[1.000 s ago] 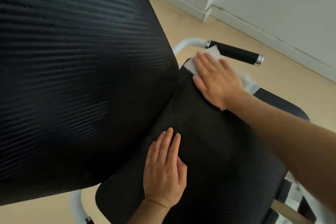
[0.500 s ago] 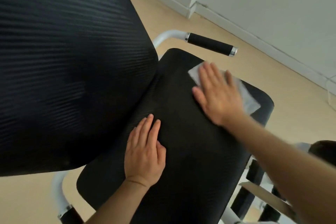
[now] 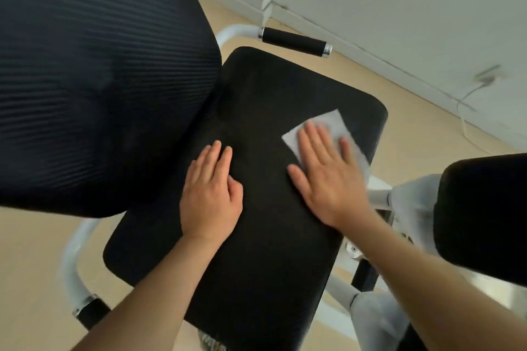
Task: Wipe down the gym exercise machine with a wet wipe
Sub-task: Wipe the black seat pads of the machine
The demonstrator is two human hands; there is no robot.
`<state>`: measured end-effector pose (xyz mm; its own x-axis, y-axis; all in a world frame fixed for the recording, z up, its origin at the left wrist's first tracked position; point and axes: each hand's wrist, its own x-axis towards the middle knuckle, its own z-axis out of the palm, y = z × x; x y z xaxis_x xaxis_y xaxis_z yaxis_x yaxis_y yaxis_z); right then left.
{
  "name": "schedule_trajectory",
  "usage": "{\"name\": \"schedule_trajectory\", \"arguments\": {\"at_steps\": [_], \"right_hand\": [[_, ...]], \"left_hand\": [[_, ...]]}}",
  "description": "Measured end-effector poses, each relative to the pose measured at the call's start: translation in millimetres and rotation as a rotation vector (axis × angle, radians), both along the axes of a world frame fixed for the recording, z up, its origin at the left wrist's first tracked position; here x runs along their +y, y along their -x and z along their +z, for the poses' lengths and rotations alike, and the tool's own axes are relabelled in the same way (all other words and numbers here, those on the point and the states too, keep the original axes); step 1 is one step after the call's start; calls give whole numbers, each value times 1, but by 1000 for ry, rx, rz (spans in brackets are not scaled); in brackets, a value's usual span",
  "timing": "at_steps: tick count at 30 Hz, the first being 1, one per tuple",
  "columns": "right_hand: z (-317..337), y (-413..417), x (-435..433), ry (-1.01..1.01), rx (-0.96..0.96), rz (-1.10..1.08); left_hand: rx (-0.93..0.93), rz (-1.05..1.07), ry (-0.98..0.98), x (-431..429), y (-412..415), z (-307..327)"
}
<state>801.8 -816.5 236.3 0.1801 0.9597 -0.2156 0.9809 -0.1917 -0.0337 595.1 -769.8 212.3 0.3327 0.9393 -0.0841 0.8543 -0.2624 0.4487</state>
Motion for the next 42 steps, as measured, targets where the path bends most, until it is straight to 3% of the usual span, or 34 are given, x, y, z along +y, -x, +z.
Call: {"name": "schedule_trajectory", "arguments": {"at_steps": [3, 6, 7, 9, 11, 12, 14, 17, 19, 21, 22, 24, 26, 30, 34, 37, 39, 42], "right_hand": [[5, 81, -78, 70, 105, 368], [9, 58, -94, 123, 100, 684], [7, 38, -83, 95, 47, 645], [6, 2, -47, 53, -17, 298], [6, 14, -24, 19, -19, -112], [4, 46, -25, 6, -1, -209], [-2, 133, -47, 4, 56, -103], [-2, 240, -99, 156, 221, 303], [5, 241, -98, 219, 270, 460], [1, 200, -77, 218, 234, 592], [-2, 175, -61, 179, 180, 569], [0, 141, -29, 98, 36, 266], [-2, 161, -17, 97, 18, 101], [-11, 232, -31, 133, 98, 433], [-17, 239, -24, 196, 112, 639], [-19, 244, -22, 210, 241, 854], [-16, 209, -4, 193, 300, 879], [-12, 112, 48, 109, 156, 670]], "left_hand": [[-63, -42, 127, -20, 11, 13], [2, -138, 133, -72, 59, 20], [20, -134, 130, -88, 78, 21], [27, -93, 138, -111, 109, 21], [17, -27, 151, -123, 124, 20], [-2, 12, 161, -127, 129, 20], [-95, 116, 228, -132, 132, 26], [-209, 431, 332, -139, 151, 38], [-247, 563, 325, -149, 174, 40], [-208, 524, 305, -160, 188, 42], [-197, 486, 296, -165, 190, 40], [-211, 455, 308, -170, 185, 38], [-232, 453, 323, -173, 174, 39], [-298, 505, 322, -165, 158, 34], [-356, 613, 227, -145, 148, 31], [-341, 685, 180, -131, 140, 31], [-233, 595, 156, -127, 129, 32], [-58, 438, 184, -122, 98, 27]]}}
